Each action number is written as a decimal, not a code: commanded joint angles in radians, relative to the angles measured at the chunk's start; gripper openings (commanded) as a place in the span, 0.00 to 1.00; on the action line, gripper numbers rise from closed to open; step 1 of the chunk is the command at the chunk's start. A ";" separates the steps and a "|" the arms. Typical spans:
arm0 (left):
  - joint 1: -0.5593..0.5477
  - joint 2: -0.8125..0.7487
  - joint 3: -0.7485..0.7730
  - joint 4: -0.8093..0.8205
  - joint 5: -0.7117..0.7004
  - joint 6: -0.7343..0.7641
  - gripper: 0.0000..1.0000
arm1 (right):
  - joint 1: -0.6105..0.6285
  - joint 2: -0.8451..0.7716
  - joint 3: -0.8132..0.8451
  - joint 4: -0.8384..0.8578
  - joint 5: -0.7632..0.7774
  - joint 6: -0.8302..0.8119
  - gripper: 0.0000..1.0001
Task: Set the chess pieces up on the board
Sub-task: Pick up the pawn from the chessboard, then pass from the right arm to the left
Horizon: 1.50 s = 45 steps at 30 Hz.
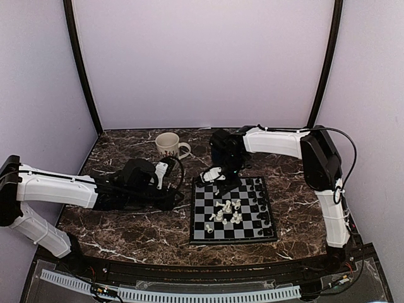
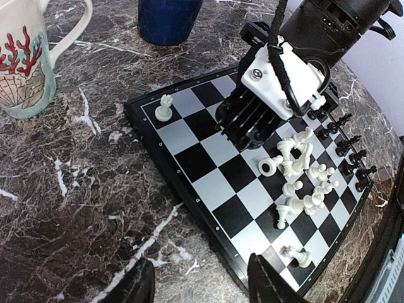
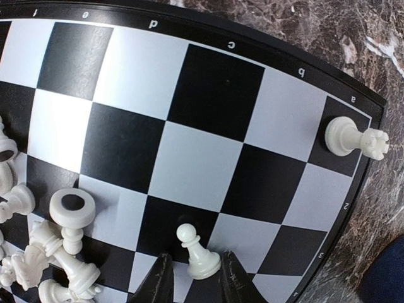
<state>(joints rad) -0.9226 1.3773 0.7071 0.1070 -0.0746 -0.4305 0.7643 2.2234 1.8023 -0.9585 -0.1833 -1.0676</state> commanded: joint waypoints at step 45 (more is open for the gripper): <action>0.107 0.377 0.047 0.770 0.303 -0.436 0.44 | -0.179 -0.171 -0.159 0.185 -0.609 0.479 0.12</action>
<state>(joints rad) -0.8154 1.6875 0.6956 0.6846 0.1219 -0.7517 0.5808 2.0857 1.6493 -0.8127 -0.7269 -0.6365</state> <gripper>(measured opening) 0.444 0.130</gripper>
